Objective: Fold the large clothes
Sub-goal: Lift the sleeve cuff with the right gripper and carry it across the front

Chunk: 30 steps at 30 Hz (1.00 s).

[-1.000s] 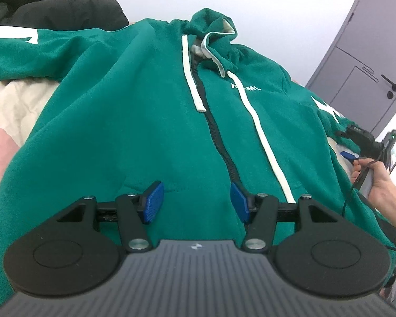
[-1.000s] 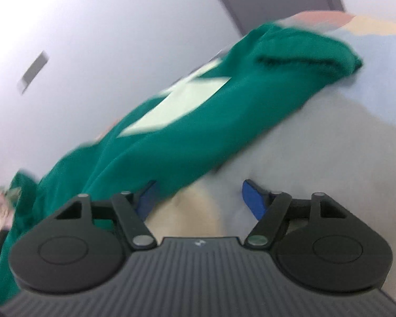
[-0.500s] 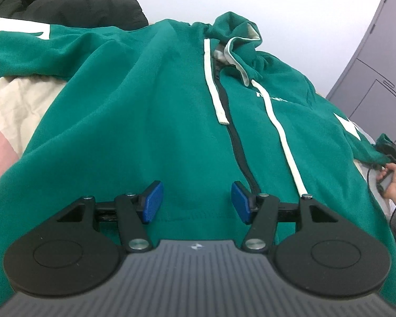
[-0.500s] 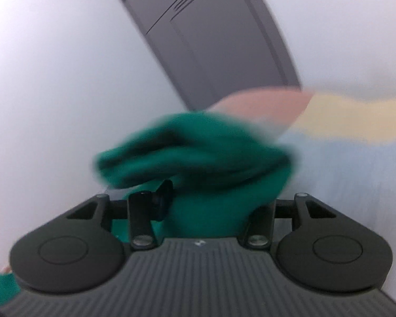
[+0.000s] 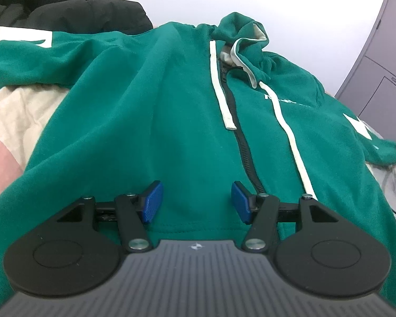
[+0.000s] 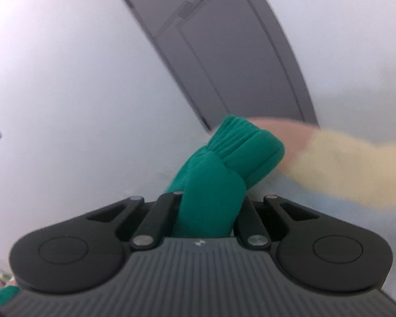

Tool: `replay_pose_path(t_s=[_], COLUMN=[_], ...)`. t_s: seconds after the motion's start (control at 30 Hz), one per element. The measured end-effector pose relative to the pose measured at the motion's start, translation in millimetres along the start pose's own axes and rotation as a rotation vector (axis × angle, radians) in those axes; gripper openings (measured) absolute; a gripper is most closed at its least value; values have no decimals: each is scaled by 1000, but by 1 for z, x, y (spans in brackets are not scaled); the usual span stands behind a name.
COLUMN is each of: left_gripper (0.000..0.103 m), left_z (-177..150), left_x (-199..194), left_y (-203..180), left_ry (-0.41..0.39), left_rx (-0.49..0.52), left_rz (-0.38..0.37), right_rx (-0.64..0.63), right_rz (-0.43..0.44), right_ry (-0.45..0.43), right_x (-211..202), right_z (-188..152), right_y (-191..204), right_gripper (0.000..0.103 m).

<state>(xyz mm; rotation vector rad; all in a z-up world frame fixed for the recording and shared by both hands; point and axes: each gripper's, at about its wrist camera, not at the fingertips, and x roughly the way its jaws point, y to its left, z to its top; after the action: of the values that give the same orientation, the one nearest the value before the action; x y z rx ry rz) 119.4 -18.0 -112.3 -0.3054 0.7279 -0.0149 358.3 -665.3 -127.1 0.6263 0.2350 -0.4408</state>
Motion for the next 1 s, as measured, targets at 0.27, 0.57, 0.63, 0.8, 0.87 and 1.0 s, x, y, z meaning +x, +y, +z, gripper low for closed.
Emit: replay_pose_path(t_s=[0.27,0.57,0.63,0.8,0.87,1.0], left_gripper=[63,63,63,63,63,63], left_z=[9,15,18,20,20,24], left_x=[1,-51,-65,-101,-114,-135], left_y=[17,25,29,36,44,63], left_ry=[72,3,-21,-96,-122,-165], left_rx=[-18,-36,-45,-36,-52,-113], left_rz=[-84,-108,-136,-170,-177,-200], right_rx=[-296,-538,-579,-718,-773,-841], right_rz=[211,512,572,687,727,811], right_ry=[-57,-101,-102,-82,-66,8], right_x=[-99,-247,-282,-351,-361,-396], right_z=[34,3,-10,-58,-81,-126], right_y=[123,278,302,346,355,354], right_gripper=[9,9,9,9,9,9])
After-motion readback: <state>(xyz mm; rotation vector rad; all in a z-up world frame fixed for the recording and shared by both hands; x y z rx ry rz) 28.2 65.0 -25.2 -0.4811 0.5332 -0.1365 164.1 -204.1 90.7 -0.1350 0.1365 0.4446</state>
